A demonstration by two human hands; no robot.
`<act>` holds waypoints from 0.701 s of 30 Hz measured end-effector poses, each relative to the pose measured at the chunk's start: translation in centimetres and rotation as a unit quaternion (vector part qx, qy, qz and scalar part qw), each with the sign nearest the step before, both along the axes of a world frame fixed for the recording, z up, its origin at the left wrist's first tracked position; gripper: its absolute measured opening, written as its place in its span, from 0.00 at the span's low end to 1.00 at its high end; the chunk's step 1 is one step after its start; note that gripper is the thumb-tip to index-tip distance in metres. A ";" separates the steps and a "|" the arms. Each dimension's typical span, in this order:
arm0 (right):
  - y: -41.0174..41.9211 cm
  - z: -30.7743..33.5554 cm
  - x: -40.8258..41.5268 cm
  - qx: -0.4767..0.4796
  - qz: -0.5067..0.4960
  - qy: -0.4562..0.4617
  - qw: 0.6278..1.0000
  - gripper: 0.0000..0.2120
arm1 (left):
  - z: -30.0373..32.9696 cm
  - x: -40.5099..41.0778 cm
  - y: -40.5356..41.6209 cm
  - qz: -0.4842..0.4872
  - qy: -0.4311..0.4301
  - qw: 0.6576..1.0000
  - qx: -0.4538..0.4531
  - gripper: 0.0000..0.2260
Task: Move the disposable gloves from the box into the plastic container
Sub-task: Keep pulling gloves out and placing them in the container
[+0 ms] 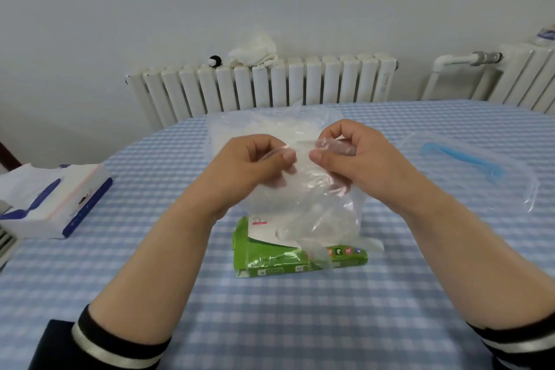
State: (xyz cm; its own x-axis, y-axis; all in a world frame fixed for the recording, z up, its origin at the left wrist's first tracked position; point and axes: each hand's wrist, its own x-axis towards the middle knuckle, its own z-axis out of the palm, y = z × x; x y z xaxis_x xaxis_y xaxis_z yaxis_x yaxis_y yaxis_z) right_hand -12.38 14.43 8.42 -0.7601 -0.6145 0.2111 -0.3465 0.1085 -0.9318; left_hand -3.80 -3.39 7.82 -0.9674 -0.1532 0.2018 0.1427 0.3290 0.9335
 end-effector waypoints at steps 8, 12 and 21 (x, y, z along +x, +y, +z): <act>0.2 -0.1 -3.2 -0.003 -0.115 0.024 0.993 0.11 | 0.4 -1.4 -0.8 0.196 0.092 0.976 -0.001 0.02; -0.9 0.1 -5.5 0.073 -0.190 0.151 0.967 0.11 | 1.0 -4.2 -2.6 0.248 0.077 0.960 -0.106 0.03; -2.4 0.4 -6.7 0.138 -0.214 0.283 0.925 0.08 | 1.0 -8.5 -7.4 0.344 -0.033 0.891 -0.295 0.09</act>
